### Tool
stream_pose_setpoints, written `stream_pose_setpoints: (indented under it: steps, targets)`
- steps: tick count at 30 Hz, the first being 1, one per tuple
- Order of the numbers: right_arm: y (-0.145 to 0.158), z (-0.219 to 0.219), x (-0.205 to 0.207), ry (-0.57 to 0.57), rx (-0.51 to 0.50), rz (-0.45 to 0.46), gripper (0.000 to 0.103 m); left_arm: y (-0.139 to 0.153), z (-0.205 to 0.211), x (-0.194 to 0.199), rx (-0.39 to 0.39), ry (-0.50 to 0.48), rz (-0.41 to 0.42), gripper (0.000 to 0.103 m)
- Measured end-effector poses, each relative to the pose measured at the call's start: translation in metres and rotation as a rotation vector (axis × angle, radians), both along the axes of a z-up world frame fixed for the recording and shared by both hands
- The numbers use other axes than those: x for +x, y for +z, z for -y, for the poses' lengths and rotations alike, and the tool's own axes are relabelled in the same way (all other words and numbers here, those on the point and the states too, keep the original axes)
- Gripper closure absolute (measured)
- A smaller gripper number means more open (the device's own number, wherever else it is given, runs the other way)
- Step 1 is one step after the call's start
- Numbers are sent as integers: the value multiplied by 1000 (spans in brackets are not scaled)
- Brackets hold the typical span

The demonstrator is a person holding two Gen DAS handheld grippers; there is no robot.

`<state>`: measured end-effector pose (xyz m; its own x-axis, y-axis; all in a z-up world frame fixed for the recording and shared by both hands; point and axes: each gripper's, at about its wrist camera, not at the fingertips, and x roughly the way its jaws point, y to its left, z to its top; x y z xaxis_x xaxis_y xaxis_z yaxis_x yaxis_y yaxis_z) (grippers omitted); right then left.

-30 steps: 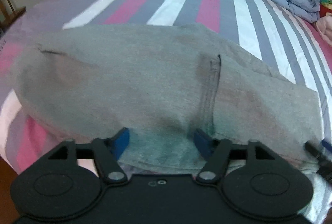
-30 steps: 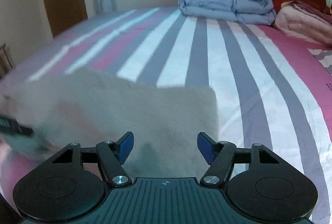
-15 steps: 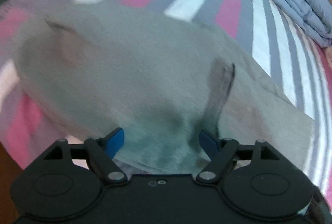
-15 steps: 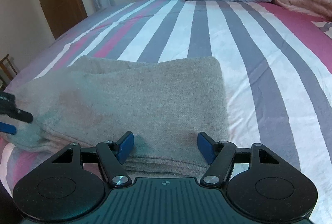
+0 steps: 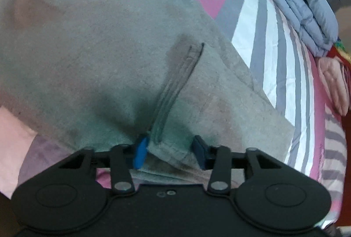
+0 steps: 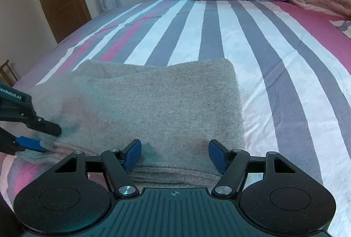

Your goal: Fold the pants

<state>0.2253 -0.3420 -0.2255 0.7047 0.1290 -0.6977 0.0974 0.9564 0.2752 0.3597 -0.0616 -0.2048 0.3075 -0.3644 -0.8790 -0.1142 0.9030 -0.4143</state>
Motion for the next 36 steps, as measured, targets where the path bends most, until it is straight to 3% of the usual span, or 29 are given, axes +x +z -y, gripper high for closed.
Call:
stream_pose_setpoints:
  steps: [3, 11, 13, 15, 16, 19, 22, 23, 28, 31, 33, 36]
  targets:
    - [0, 0, 1, 0, 4, -5, 35, 5, -6, -7, -57, 25, 47, 96]
    - [10, -5, -3, 0, 10, 21, 35, 51, -9, -31, -20, -30, 290, 98]
    - [16, -9, -4, 14, 20, 37, 35, 33, -17, -33, 28, -33, 253, 98]
    - [17, -16, -1, 44, -11, 19, 35, -6, -22, -26, 37, -31, 141, 91]
    - [15, -20, 1, 61, -29, 3, 35, -12, -25, -27, 26, -24, 148, 90]
    - [10, -24, 4, 101, -55, -24, 35, 3, -22, -27, 42, -33, 159, 86]
    - [18, -19, 3, 85, -25, -6, 35, 29, -19, -31, 100, -50, 249, 89]
    - [23, -18, 2, 74, -11, 22, 35, 35, -21, -32, 114, -47, 265, 84]
    - [30, -38, 25, 72, -39, 46, 35, 32, -43, -28, 119, 29, 185, 84]
    - [5, -70, 36, 168, -116, -59, 35, 31, -67, -35, 145, 81, 162, 84]
    - [8, -87, 31, 200, -209, -23, 35, 38, -89, -40, 140, 128, 161, 84]
    - [26, -90, 32, 174, -107, 32, 35, 48, -119, -42, 161, 224, 186, 80]
